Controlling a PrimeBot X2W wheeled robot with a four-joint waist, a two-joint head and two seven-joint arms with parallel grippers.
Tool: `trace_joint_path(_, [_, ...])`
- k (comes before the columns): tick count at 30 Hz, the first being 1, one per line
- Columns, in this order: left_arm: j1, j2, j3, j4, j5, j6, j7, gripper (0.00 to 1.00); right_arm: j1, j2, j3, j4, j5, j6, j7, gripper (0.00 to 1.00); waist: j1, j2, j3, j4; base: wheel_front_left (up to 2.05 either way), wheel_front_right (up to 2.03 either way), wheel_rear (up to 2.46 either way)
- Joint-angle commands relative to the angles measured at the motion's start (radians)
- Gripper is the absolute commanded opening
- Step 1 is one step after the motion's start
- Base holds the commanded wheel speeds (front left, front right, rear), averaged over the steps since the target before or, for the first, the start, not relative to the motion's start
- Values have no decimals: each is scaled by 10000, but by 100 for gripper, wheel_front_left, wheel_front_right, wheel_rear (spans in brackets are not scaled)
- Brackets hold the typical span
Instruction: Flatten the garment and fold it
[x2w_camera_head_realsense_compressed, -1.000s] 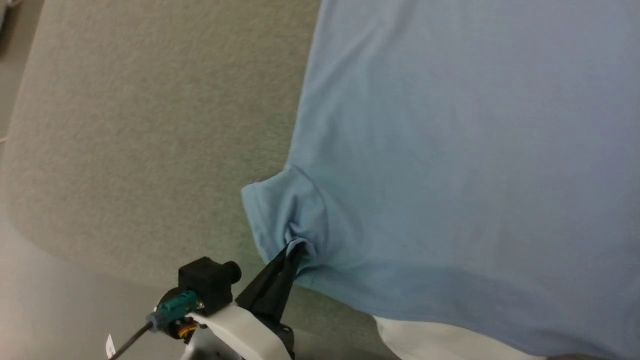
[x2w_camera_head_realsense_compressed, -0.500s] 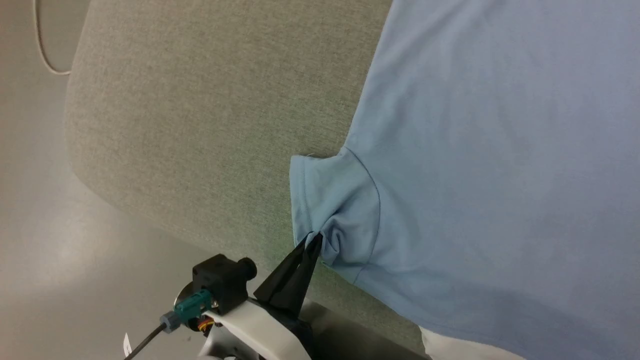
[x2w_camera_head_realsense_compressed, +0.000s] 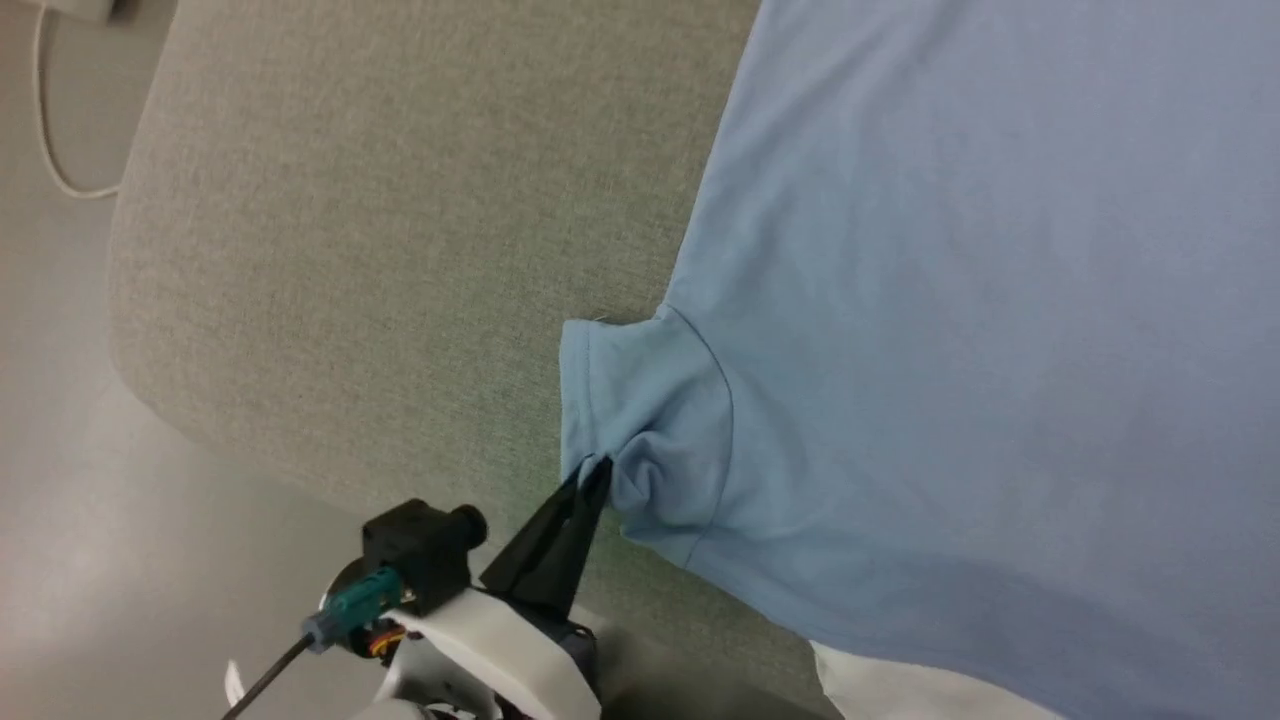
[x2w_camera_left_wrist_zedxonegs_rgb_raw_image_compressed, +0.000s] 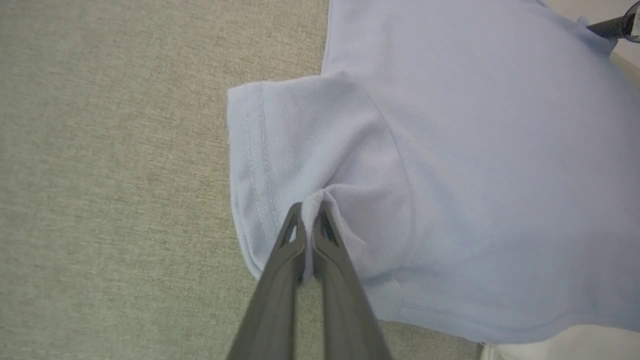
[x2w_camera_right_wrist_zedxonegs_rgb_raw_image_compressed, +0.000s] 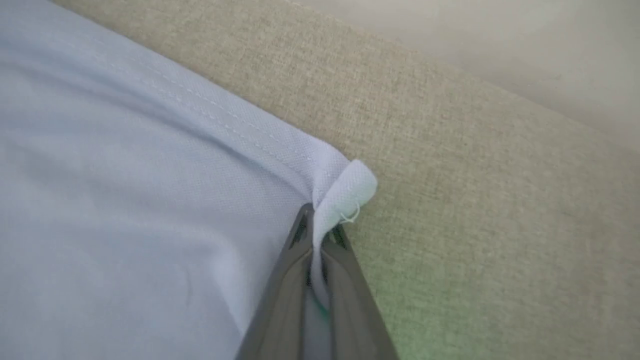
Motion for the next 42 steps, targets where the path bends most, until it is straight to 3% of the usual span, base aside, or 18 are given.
trace_joint_path(1, [15,117,100,80,-65,117,33,0,960,110,262,494,108,-7,48,0,1,0,-1065,-831,0,0,0])
trace_joint_path(10, [814,557,630,523,-783,291,13,0,3530,249,1176,-168,1142,-7,-1227,0,1,0,-3259,-2367,0,0,0])
trace_joint_path(18, [1503,959,1312,1068,-1310,335,-444,0,6142,335,570,-1818,1933,-7,-1861,0,1,0,-4432,-3484,0,0,0])
trace_joint_path(26, [2051,1086,1810,1061,-1695,487,-815,0,9027,874,-1391,-4421,1658,-7,-521,0,1,0,-4947,-4160,0,0,0])
trace_joint_path(32, [2133,972,1845,1091,-1791,459,-948,0,11206,2039,-3146,-6047,756,-7,914,0,1,0,-5033,-4304,0,0,0])
trace_joint_path(40, [1843,790,1596,1358,-1633,365,-902,0,12228,3021,-3658,-7224,278,-7,1760,0,1,0,-4806,-4143,0,0,0])
trace_joint_path(41, [1792,757,1562,1367,-1614,348,-894,0,12162,3053,-3712,-7313,250,-7,1770,40,1,0,-4767,-4094,0,0,0])
trace_joint_path(42, [1741,729,1528,1365,-1590,334,-887,0,12047,3078,-3776,-7404,230,-7,1794,100,1,0,-4714,-4031,0,0,0])
